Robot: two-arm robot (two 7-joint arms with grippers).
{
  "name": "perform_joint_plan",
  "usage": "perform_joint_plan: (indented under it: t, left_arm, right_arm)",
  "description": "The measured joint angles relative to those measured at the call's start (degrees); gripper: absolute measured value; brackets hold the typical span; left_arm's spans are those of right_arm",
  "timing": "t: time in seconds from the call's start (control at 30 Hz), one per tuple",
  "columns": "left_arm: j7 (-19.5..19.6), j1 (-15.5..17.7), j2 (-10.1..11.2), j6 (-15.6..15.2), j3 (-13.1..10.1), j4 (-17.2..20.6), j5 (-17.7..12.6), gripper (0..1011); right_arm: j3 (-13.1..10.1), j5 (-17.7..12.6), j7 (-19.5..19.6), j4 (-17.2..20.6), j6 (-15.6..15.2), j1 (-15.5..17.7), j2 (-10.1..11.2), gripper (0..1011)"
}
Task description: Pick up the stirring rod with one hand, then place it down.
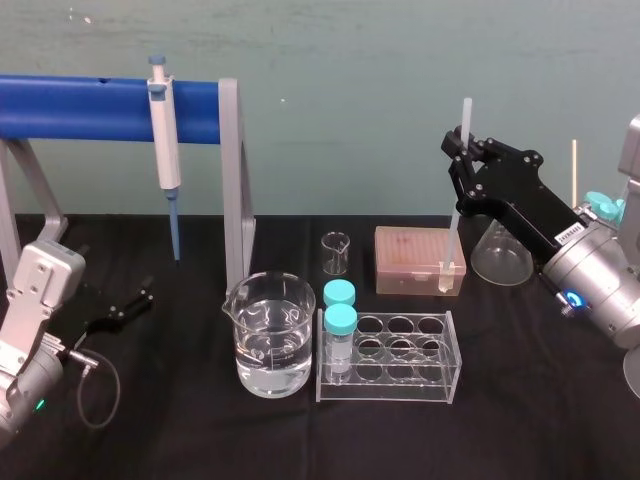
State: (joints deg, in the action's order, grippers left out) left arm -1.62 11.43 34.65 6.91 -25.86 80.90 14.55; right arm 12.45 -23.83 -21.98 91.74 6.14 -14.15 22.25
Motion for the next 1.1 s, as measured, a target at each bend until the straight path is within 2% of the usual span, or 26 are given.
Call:
perform_joint_plan:
  t: [1.1]
  left_arm:
    - [0.0,0.0,0.0,0.0,0.0,0.0,0.0,1000]
  right_arm:
    - [-0.3,0.9,0.0,-0.8,-0.5,0.1,-0.3,67]
